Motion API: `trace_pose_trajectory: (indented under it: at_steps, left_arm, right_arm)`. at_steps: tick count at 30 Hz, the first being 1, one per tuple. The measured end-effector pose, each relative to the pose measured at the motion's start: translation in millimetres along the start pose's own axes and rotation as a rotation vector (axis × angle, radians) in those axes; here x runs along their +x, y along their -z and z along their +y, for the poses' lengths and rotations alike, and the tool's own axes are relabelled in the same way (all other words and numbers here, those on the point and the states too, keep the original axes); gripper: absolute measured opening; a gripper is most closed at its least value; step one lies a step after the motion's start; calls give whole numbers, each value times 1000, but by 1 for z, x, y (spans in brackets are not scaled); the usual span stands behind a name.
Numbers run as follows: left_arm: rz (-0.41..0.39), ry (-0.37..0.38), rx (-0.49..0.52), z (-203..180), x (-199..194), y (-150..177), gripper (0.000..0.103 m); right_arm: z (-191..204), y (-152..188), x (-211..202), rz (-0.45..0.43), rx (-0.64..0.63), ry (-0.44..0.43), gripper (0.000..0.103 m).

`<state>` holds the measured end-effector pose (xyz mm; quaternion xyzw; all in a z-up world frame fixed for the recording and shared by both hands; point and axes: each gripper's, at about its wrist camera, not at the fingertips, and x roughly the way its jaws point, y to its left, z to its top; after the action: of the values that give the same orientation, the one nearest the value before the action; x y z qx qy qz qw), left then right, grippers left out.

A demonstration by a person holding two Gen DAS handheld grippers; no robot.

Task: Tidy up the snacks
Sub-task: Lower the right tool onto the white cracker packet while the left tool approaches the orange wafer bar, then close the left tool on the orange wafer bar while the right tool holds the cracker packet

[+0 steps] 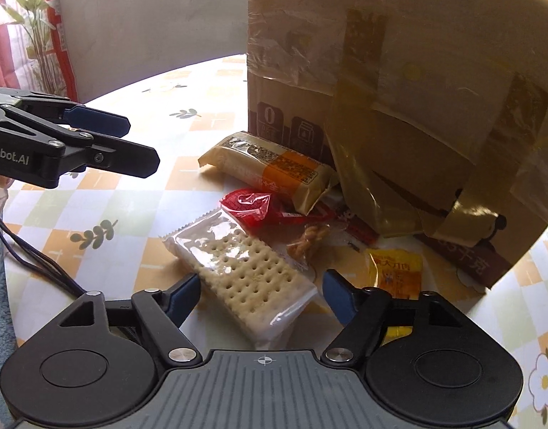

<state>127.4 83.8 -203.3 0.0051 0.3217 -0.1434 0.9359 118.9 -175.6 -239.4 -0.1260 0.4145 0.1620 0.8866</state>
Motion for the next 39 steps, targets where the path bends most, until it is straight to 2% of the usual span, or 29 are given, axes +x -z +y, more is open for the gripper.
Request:
trace_pose_trajectory:
  at_steps: [5,9,12,16,18,21,30,32,35,39]
  left_arm:
    - [-3,0,-5,-1,-2,1,81]
    - [3,0,-3,-4,-2,3,81]
    - [6,-2,-11,-3,-2,3,81]
    - [11,-3,-22,0,0,0,81]
    - [15,0,-18,3,4,-4,81]
    - [17,10,-4,5,14,-12,81]
    - [47,121,55,-1,71,-43,64]
    - [50,163,65,-4,83,-49,63]
    - [59,180,94,-10,95,-54,63]
    - [79,193,115,-17,106,-57,63]
  right_arm:
    - [2,7,-17,25,57,-52,63]
    - [12,0,-18,-7,-18,-13,63]
    - [15,-6,-8,-25,-46,-27,63]
    - [19,-8,8,-6,-62,-32,62]
    - [19,-4,9,-15,-57,-27,55]
    - [17,3,1,-33,-35,-23,51]
    - [-12,37,-26,-74,126,119,47]
    - [-23,44,-30,-93,190,164,46]
    - [-34,51,-32,-124,264,198,45]
    - [-31,55,-29,-141,249,219,46]
